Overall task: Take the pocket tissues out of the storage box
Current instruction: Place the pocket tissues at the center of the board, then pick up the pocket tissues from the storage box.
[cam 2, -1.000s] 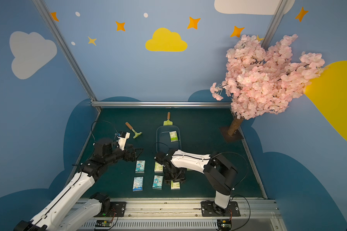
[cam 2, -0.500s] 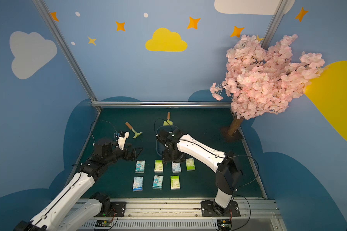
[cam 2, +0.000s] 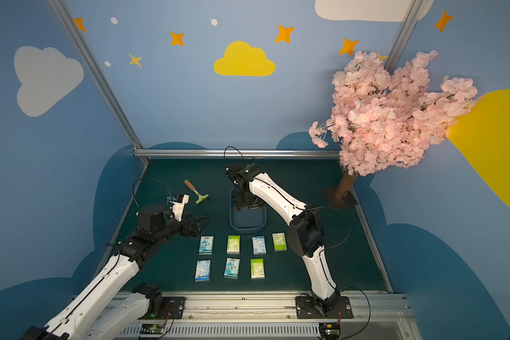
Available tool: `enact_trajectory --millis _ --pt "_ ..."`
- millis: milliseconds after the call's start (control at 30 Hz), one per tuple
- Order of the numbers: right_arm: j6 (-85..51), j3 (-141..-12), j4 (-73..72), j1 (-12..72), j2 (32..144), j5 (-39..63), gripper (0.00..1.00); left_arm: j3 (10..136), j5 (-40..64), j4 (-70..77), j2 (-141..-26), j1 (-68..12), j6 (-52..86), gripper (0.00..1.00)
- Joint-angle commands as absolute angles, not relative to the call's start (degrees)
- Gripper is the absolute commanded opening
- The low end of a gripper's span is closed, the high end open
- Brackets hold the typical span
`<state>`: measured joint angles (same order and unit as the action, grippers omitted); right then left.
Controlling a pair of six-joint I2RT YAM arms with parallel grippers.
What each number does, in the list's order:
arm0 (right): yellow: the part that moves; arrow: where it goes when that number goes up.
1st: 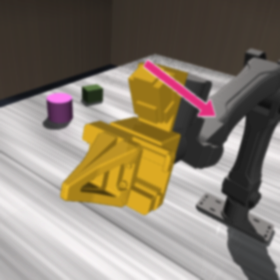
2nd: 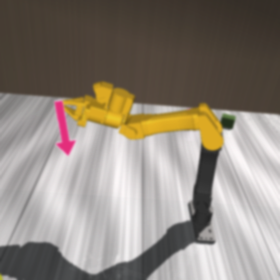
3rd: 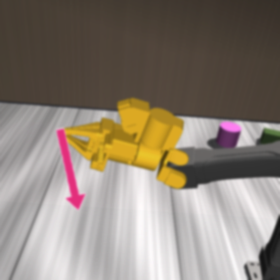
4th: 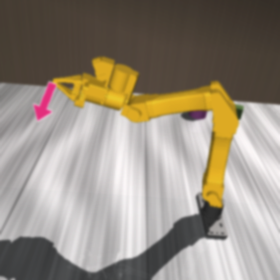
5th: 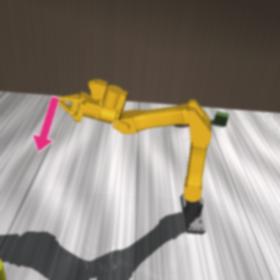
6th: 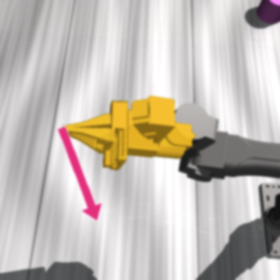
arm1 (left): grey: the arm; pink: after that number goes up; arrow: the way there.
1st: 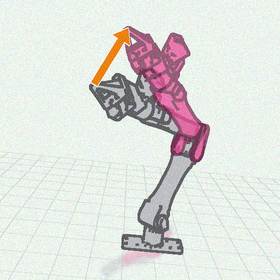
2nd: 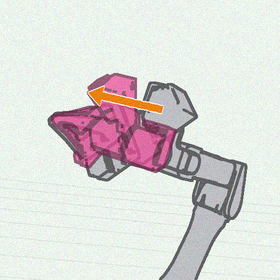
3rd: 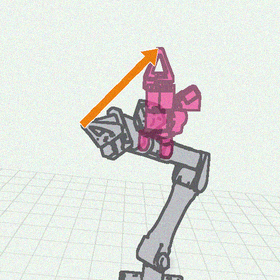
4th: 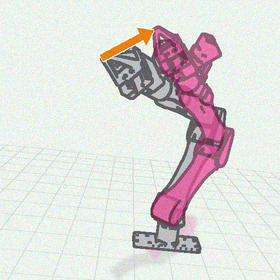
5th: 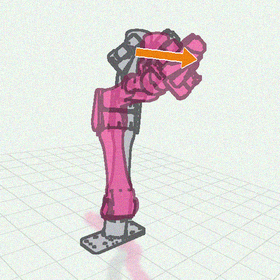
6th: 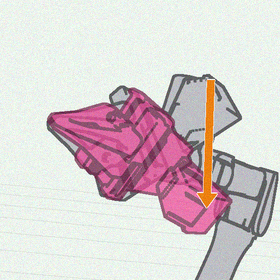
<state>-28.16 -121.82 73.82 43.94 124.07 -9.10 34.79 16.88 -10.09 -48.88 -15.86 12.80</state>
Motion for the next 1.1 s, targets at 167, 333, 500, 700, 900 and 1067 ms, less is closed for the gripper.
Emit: enact_trajectory --millis 167,333,500,700,900,1067 --pt "-21.4 -132.6 76.1 41.1 134.0 -12.8 0.82 33.3 15.5 -10.4 -46.3 -15.6 11.8 1.00" --pt "-20.0 -137.4 76.2 40.1 138.3 -15.5 0.81 33.2 14.8 -11.3 -45.1 -15.5 11.1 1.00" --pt "-18.7 -138.5 74.9 39.0 140.7 -16.3 0.81 32.9 13.9 -12.2 -44.0 -15.6 11.3 1.00" --pt "-16.3 -138.8 72.8 39.0 142.9 -16.7 0.81 32.1 13.7 -12.5 -42.5 -15.6 11.9 1.00" --pt "-15.5 -138.8 71.6 38.8 144.9 -17.0 0.81 32.1 11.7 -12.8 -42.5 -15.5 12.1 1.00" --pt "-15.2 -138.8 71.3 38.5 146.4 -17.2 0.80 32.1 11.8 -12.7 -43.0 -15.6 12.6 1.00"
